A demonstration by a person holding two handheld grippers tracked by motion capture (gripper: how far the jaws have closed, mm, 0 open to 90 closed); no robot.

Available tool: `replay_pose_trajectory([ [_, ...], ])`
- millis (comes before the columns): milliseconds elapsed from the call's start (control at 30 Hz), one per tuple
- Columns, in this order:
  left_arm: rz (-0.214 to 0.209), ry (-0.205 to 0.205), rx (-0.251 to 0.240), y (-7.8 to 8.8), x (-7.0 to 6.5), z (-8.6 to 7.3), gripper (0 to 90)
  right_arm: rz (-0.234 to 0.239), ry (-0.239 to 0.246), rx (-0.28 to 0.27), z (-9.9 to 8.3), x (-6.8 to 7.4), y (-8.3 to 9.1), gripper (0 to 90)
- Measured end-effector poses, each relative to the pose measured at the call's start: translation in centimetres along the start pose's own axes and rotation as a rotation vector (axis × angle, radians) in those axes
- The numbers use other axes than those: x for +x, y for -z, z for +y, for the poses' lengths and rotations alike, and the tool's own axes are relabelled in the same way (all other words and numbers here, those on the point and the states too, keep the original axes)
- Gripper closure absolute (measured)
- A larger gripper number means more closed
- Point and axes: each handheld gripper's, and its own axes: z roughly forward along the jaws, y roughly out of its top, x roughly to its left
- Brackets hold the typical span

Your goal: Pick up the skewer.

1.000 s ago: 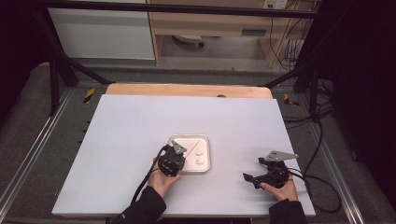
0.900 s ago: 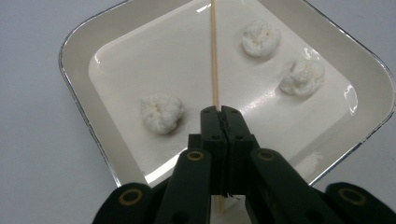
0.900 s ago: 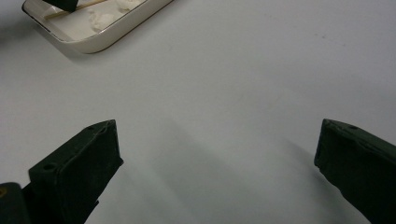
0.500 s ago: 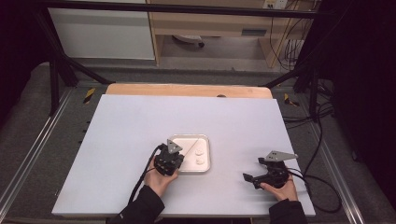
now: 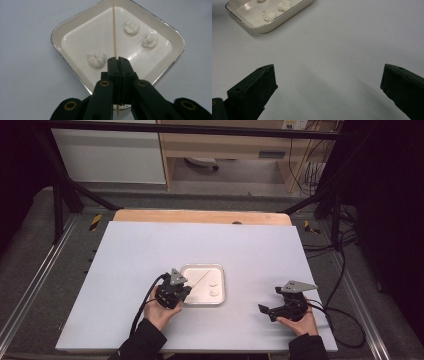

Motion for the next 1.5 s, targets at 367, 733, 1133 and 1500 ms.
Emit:
replay_pose_trajectory([
  [367, -0.070, -0.054, 0.010, 1.0, 0.5, 0.0, 89.0, -0.021, 0.144, 0.013, 1.8, 2.2, -0.5, 0.9],
  [733, -0.102, -0.078, 0.013, 1.7, 0.9, 0.5, 89.0, -0.058, 0.282, 0.059, 3.4, 4.2, -1.3, 1.4],
  [1133, -0.143, -0.129, 0.026, 1.8, 0.1, 1.7, 89.0, -0.081, 0.410, 0.068, 5.0, 6.1, -1.6, 2.4],
  [1500, -0.181, -0.176, 0.044, 1.4, -1.4, 3.0, 89.0, -0.093, 0.574, 0.082, 6.0, 8.0, -2.1, 6.7],
])
